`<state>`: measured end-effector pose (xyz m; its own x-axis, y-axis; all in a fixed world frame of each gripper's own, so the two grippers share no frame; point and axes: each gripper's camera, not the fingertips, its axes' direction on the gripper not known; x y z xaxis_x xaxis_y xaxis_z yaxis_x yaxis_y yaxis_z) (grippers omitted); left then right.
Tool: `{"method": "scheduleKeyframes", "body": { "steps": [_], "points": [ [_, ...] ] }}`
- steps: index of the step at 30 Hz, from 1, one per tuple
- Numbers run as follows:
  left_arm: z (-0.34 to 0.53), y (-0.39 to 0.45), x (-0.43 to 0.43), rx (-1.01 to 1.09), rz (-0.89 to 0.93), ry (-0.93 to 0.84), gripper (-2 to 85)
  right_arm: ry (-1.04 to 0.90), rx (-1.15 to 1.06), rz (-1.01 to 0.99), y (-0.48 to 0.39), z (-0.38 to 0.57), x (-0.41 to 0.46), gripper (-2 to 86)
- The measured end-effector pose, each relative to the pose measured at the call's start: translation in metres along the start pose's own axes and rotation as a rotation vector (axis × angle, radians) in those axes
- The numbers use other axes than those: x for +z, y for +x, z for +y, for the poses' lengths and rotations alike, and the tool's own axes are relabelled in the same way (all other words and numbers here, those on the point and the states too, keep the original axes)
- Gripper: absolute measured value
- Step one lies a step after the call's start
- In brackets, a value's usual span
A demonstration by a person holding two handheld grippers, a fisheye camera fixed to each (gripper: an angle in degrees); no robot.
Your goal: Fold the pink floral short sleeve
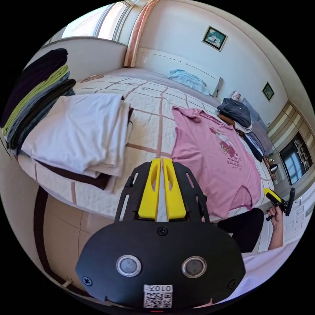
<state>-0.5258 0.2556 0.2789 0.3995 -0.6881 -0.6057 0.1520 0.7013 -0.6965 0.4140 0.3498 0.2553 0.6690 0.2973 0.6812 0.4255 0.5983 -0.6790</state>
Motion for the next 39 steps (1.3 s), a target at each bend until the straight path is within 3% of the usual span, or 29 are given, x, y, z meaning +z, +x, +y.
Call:
{"method": "scheduleKeyframes", "body": {
  "steps": [4,9,13,17,23,27,32,37,39],
  "points": [
    [0.014,-0.006,-0.001,-0.039,-0.001,0.018,3.7,0.016,0.000,0.017,-0.002,-0.001,0.001,8.6],
    [-0.052,0.116,0.006,0.341,-0.013,0.064,6.2,0.129,-0.020,-0.071,0.013,-0.044,-0.015,8.6],
    [-0.124,0.227,0.076,0.637,-0.100,0.062,7.8,0.164,-0.061,-0.090,0.015,-0.075,-0.030,8.6],
    [-0.163,0.299,0.193,0.944,-0.203,-0.090,8.2,0.215,-0.030,-0.119,0.024,-0.074,-0.050,8.5],
    [-0.206,0.316,0.298,1.131,-0.203,-0.279,4.1,0.143,0.054,-0.078,0.046,-0.058,-0.054,7.5],
    [-0.273,0.295,0.313,1.012,-0.051,-0.303,1.6,0.161,0.082,-0.085,0.059,-0.075,-0.059,6.7],
    [-0.396,0.208,0.329,0.504,0.039,-0.258,0.6,0.206,0.053,-0.119,0.057,-0.110,-0.062,6.7],
    [-0.435,0.159,0.357,0.347,0.078,-0.293,0.2,0.215,-0.113,0.037,0.064,-0.187,-0.058,8.6],
    [-0.441,0.149,0.365,0.330,0.110,-0.294,0.2,0.180,-0.184,0.082,0.085,-0.258,-0.046,8.7]
  ]
}}
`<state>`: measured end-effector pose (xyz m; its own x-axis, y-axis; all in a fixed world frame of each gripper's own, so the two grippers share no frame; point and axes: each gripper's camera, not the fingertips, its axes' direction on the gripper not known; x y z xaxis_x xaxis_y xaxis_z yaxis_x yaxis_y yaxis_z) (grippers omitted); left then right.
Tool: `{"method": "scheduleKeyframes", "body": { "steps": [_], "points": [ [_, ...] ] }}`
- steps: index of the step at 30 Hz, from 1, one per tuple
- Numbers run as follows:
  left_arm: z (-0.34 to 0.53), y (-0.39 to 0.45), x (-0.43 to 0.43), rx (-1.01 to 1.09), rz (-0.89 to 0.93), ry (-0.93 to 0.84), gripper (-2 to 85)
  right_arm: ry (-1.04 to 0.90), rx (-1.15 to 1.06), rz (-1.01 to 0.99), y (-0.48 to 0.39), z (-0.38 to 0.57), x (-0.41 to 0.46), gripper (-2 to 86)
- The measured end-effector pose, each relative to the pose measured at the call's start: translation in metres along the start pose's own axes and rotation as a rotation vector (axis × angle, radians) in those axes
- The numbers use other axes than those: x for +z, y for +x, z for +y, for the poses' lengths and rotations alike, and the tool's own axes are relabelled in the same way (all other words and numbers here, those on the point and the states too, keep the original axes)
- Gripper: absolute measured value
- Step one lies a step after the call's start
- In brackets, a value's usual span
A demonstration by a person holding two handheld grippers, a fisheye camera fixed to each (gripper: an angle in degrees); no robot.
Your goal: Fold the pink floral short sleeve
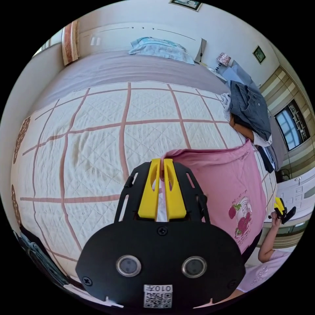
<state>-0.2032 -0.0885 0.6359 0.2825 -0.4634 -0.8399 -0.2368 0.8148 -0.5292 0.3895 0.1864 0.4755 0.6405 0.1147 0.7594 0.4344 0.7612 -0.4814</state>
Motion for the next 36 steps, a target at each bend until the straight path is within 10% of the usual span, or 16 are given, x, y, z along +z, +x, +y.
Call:
{"method": "scheduleKeyframes", "body": {
  "steps": [12,17,27,36],
  "points": [
    [-0.017,-0.073,0.017,-0.048,0.034,-0.018,1.0,-0.392,-0.002,-0.137,0.072,-0.235,0.209,10.3],
    [-0.014,-0.118,-0.027,-0.133,0.140,0.059,2.7,-0.158,0.250,-0.180,0.113,-0.239,0.167,9.1],
    [0.073,-0.169,-0.101,-0.242,0.210,0.243,1.2,-0.022,0.236,-0.127,0.062,-0.088,-0.070,8.1],
    [0.291,0.070,-0.117,0.334,0.426,0.159,1.1,-0.115,0.442,-0.176,-0.043,0.110,-0.131,8.3]
  ]
}}
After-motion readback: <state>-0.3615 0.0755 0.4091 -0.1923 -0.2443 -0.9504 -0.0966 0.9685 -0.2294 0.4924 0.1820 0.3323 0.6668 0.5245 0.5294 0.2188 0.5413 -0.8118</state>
